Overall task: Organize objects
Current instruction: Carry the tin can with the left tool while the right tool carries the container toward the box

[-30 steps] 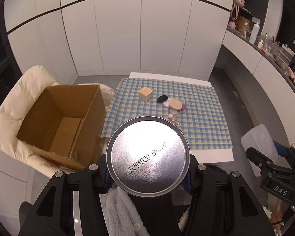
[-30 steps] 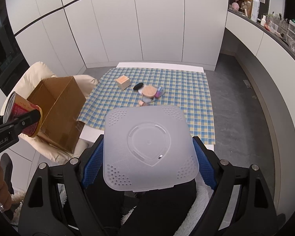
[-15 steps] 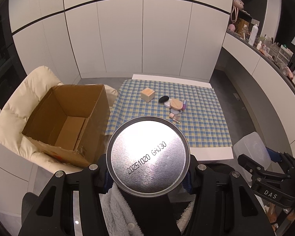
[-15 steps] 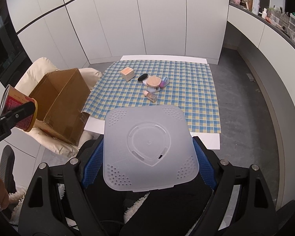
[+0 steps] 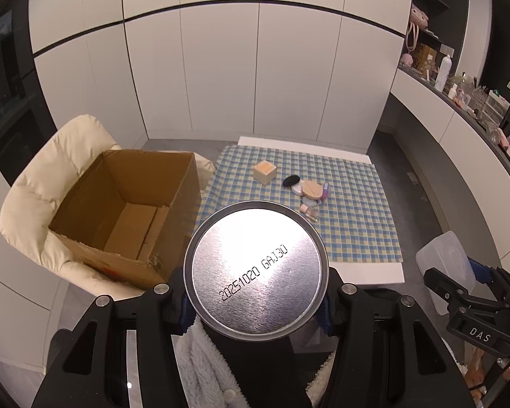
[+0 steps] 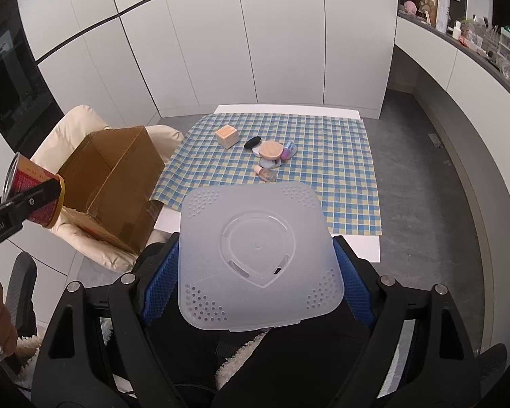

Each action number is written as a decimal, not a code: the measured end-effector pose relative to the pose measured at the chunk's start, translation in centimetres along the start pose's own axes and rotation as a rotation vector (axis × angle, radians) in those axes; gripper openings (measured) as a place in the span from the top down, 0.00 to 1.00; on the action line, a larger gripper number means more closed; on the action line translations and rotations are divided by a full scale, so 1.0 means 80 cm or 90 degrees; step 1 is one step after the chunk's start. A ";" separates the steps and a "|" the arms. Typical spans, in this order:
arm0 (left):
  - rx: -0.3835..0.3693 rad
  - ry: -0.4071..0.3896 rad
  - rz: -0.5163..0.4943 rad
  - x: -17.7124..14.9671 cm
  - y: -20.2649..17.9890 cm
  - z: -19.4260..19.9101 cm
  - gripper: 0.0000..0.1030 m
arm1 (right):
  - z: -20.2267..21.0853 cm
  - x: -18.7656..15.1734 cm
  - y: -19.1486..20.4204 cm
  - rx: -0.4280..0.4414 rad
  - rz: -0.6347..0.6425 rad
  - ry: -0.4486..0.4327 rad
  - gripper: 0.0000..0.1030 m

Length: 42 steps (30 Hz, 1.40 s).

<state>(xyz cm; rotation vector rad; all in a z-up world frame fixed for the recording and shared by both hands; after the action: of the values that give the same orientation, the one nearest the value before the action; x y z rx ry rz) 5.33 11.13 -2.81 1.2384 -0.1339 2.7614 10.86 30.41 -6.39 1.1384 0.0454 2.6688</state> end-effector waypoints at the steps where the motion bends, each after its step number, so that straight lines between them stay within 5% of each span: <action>1: 0.001 -0.001 -0.001 0.001 0.001 0.001 0.48 | 0.000 0.000 0.001 0.001 0.000 0.000 0.16; 9: -0.002 -0.014 0.051 0.011 0.042 0.010 0.48 | -0.020 0.009 0.032 0.021 0.037 0.020 0.16; 19: 0.075 -0.006 0.107 -0.006 0.122 0.003 0.48 | -0.056 0.018 0.101 0.070 0.103 0.042 0.16; 42: 0.236 0.046 0.261 -0.073 0.301 0.014 0.48 | -0.103 0.009 0.348 0.265 0.301 0.073 0.16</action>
<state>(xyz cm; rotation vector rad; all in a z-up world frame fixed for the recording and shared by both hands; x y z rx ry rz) 6.66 -13.22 -7.27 1.3110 0.1589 3.2960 -1.22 4.03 -8.22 1.2339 0.4184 3.2507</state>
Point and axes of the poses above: each gripper's, at about its wrist camera, not at the fingertips, and z roughly against the way its jaws point, y to its left, x to its top, the point moved 5 cm from there along -z, roughly the way its jaws point, and after that the axes turned 8 degrees about -y, right-handed, at the moved point
